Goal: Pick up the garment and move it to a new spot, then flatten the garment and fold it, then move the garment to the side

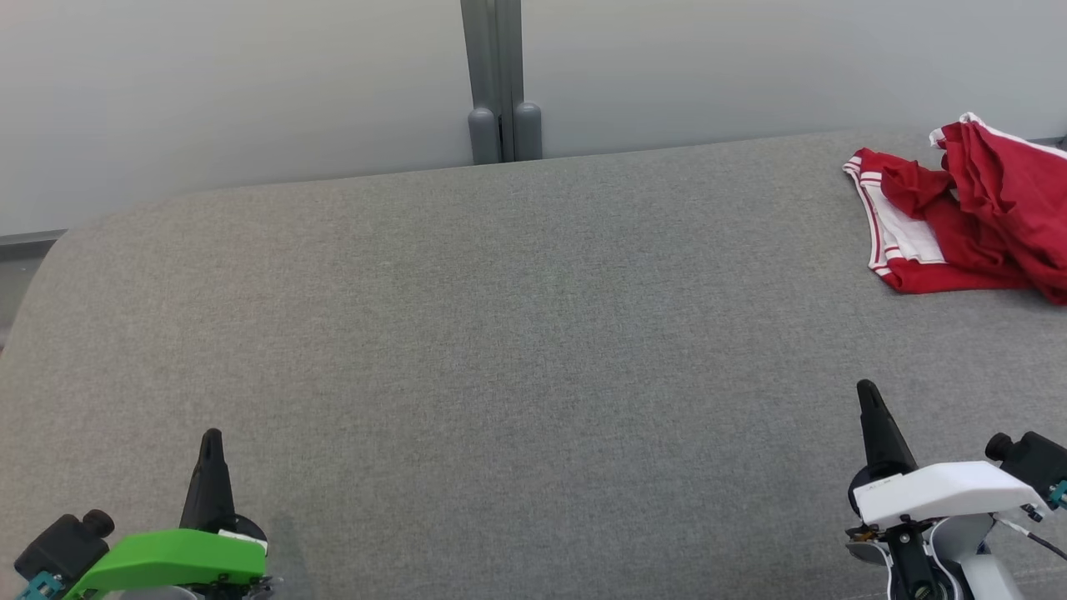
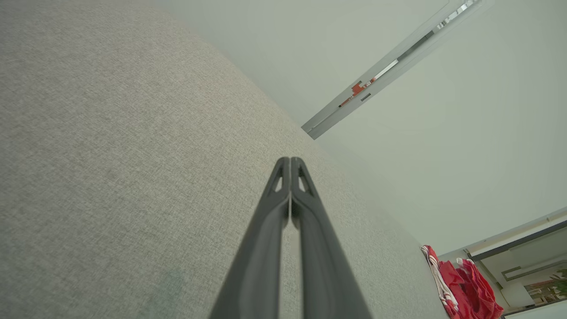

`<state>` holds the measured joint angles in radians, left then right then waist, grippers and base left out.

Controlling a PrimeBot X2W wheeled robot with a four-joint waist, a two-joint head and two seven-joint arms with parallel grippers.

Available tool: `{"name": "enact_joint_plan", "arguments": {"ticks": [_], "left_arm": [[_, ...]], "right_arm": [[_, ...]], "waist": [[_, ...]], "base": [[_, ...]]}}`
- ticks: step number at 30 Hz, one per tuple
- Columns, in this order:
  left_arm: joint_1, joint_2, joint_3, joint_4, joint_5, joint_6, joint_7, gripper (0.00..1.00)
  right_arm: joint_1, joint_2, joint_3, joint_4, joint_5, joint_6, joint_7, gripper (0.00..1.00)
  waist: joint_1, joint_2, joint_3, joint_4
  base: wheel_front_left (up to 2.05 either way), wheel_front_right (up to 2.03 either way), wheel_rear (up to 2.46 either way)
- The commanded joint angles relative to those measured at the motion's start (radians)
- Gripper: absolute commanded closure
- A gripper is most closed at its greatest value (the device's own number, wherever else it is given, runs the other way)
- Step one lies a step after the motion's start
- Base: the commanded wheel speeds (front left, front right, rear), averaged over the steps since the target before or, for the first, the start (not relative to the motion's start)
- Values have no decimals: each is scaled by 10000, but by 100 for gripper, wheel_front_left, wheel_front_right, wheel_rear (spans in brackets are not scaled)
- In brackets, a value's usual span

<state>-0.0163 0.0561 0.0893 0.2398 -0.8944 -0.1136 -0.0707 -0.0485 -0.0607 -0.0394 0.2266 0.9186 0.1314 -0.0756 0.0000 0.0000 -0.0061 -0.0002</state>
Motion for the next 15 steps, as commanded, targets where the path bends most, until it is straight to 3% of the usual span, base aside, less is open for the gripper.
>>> {"name": "enact_joint_plan", "arguments": {"ticks": [1, 15], "left_arm": [[-326, 38, 43, -91, -372, -38, 88, 100], [-488, 17, 99, -59, -1945, -79, 503, 100]], "right_arm": [[-265, -17, -56, -72, 328, -4, 91, 100], [-348, 5, -219, -18, 1856, -6, 514, 100]], "waist": [[0, 0, 2, 0], [0, 0, 18, 1]], "base": [[0, 0, 0], [0, 0, 0]]}}
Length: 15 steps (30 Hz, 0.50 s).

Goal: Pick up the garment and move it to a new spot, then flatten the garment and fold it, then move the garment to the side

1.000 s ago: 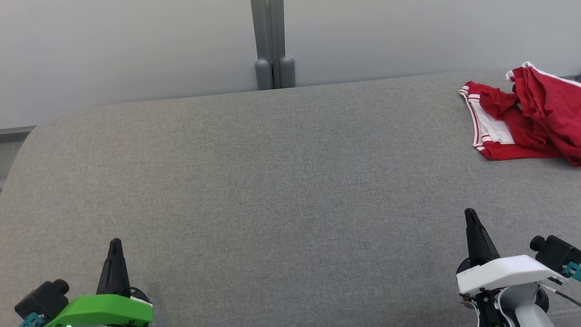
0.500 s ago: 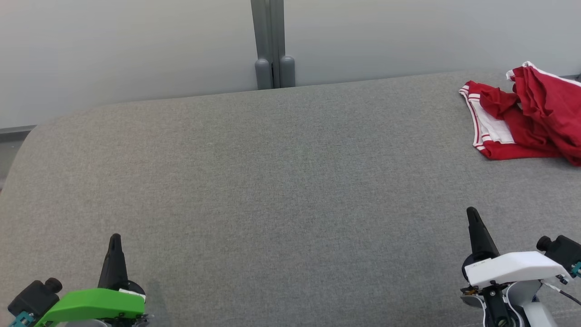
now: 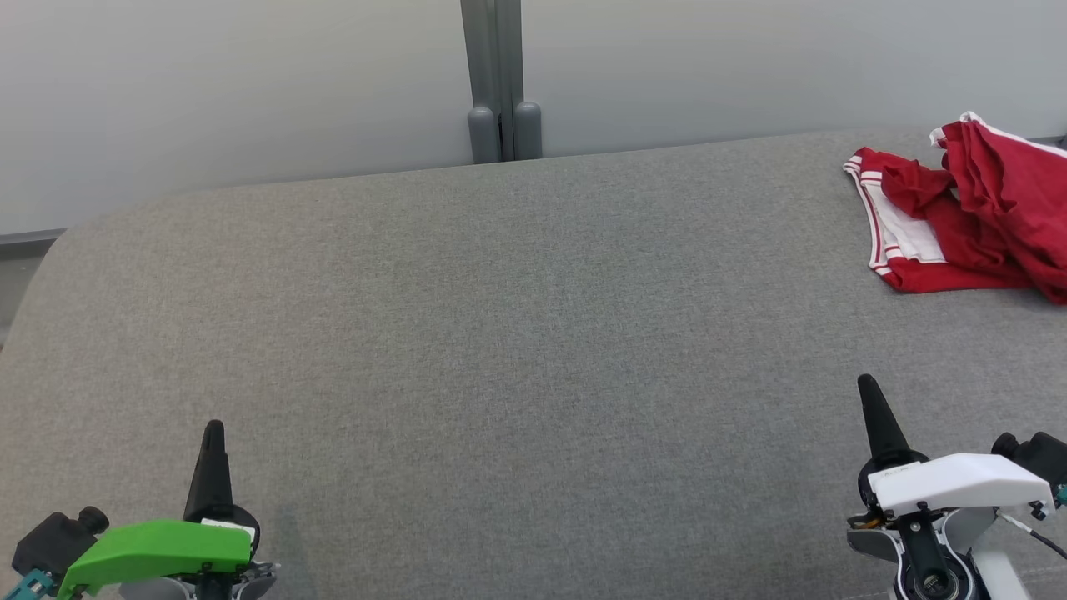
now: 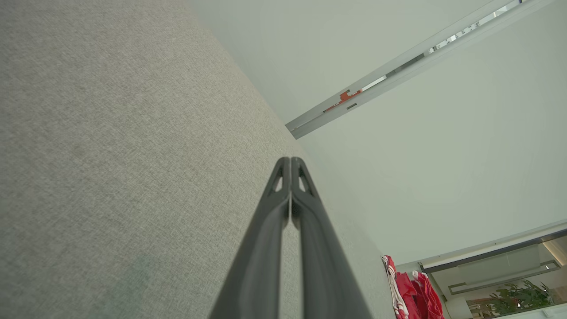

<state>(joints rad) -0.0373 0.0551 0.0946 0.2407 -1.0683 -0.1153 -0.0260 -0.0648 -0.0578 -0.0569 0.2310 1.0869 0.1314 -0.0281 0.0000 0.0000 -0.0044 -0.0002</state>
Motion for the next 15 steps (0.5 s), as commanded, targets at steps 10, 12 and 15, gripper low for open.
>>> {"name": "enact_joint_plan", "arguments": {"ticks": [10, 12, 15], "left_arm": [[-371, 13, 83, -49, -1215, -93, 326, 100], [-392, 11, 90, -44, -1421, -88, 365, 100], [-426, 7, 99, -38, -1690, -96, 442, 100]], "right_arm": [[-261, -6, -150, -24, 1172, -7, 313, 100], [-276, -3, -169, -18, 1353, -7, 362, 100], [-285, 0, -196, -8, 1613, -7, 443, 100]], "waist": [[0, 0, 12, 0], [0, 0, 14, 0], [0, 0, 18, 0]], "base": [[0, 0, 0], [0, 0, 0], [0, 0, 0]]}}
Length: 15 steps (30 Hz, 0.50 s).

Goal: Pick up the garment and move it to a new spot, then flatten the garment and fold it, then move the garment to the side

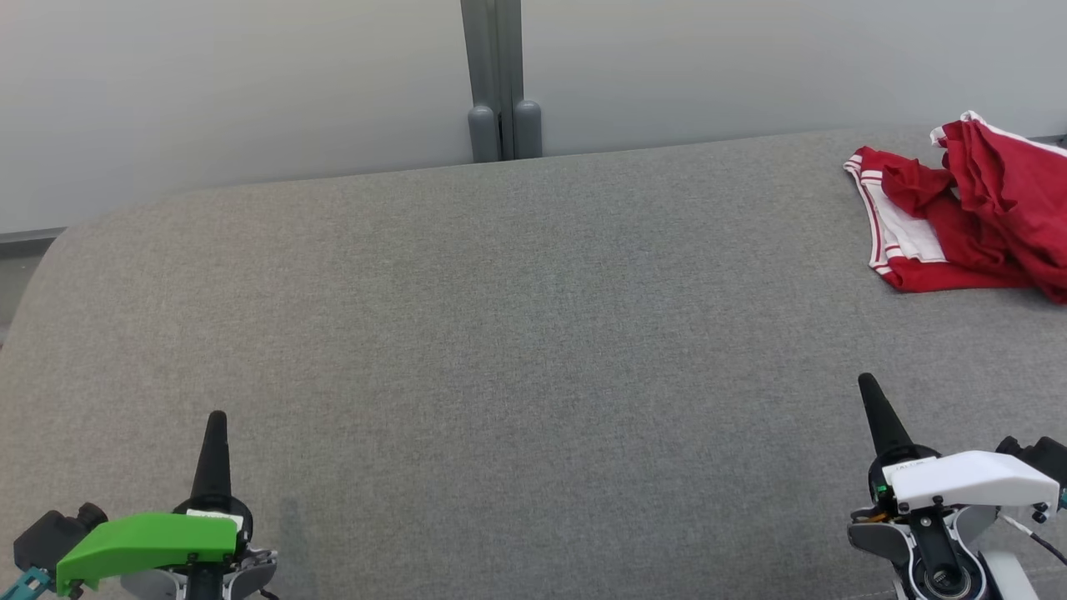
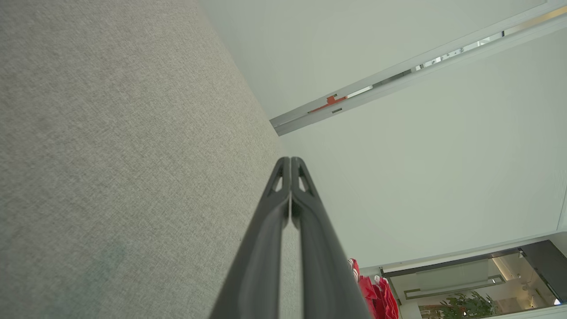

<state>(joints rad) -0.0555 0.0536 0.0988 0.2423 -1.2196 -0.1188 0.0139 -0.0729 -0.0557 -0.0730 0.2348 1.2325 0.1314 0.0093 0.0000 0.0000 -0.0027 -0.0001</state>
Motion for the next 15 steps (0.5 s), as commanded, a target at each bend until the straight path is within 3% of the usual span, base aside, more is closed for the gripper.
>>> {"name": "enact_joint_plan", "arguments": {"ticks": [1, 15], "left_arm": [[-254, 21, 60, -53, -273, -64, 68, 100], [-366, 3, 100, -23, -1489, -83, 386, 100]], "right_arm": [[-210, -19, -46, -42, 259, -8, 89, 100], [-258, -2, -175, 7, 1431, -8, 418, 100]], "waist": [[0, 0, 2, 0], [0, 0, 18, 1]], "base": [[0, 0, 0], [0, 0, 0]]}}
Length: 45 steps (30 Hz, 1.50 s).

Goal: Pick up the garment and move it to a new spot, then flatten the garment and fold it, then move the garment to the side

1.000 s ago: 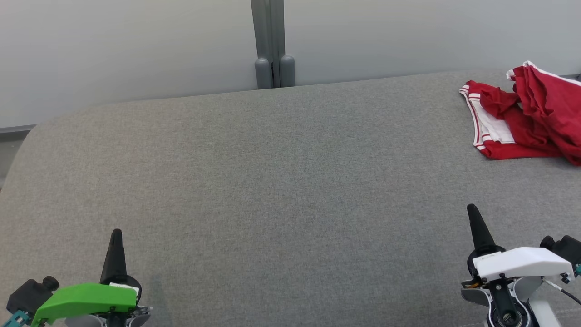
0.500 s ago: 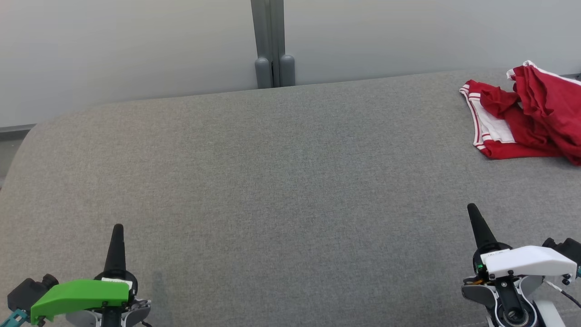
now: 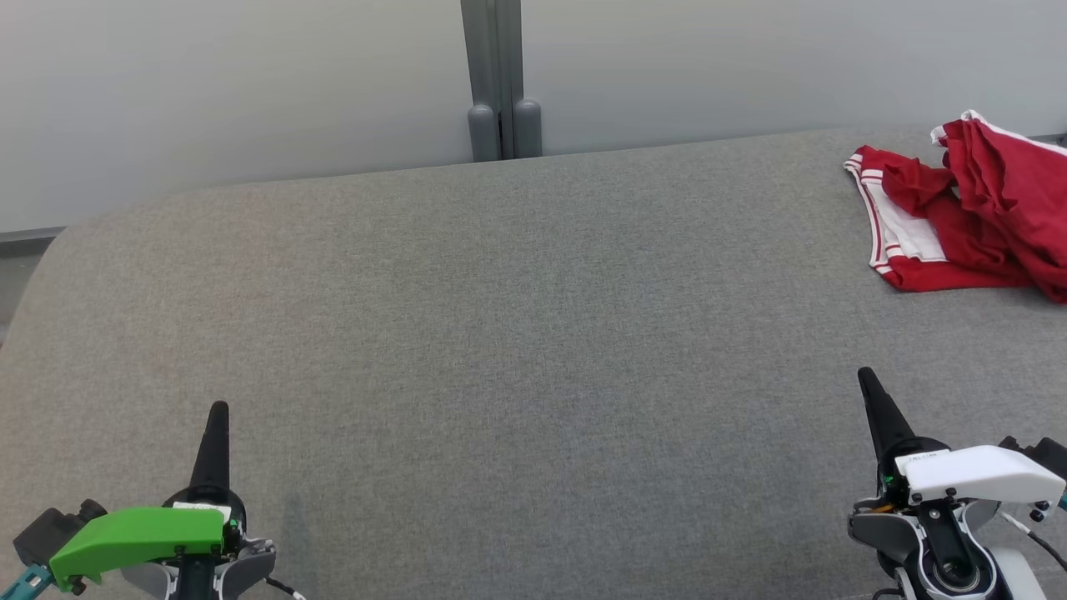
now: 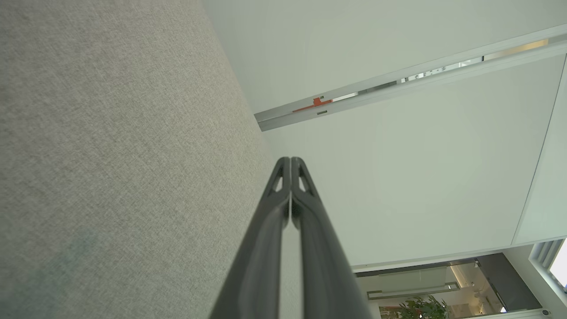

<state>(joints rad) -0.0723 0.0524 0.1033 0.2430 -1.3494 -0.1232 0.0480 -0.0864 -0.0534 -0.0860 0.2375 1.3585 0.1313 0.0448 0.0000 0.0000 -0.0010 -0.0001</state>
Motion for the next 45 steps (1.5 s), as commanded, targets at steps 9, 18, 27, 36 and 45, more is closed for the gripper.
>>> {"name": "enact_joint_plan", "arguments": {"ticks": [9, 18, 27, 36, 45], "left_arm": [[-271, 3, 78, -14, -866, -59, 226, 100], [-352, -9, 101, 3, -1536, -83, 401, 100], [-398, -20, 116, 21, -2160, -93, 558, 100], [-443, -26, 130, 33, -2654, -107, 704, 100], [-425, -25, 128, 32, -2644, -106, 698, 100]], "right_arm": [[-181, -12, -117, 8, 846, -7, 243, 100], [-219, 2, -182, 33, 1500, -8, 429, 100], [-250, 15, -249, 61, 2106, -9, 608, 100], [-252, 25, -300, 87, 2580, -10, 725, 100], [-249, 25, -300, 84, 2570, -9, 727, 100]], "waist": [[0, 0, 11, 0], [0, 0, 21, 1], [0, 0, 31, 1], [0, 0, 41, 1], [0, 0, 41, 1]], "base": [[0, 0, 0], [0, 0, 0], [0, 0, 0], [0, 0, 0], [0, 0, 0]]}}
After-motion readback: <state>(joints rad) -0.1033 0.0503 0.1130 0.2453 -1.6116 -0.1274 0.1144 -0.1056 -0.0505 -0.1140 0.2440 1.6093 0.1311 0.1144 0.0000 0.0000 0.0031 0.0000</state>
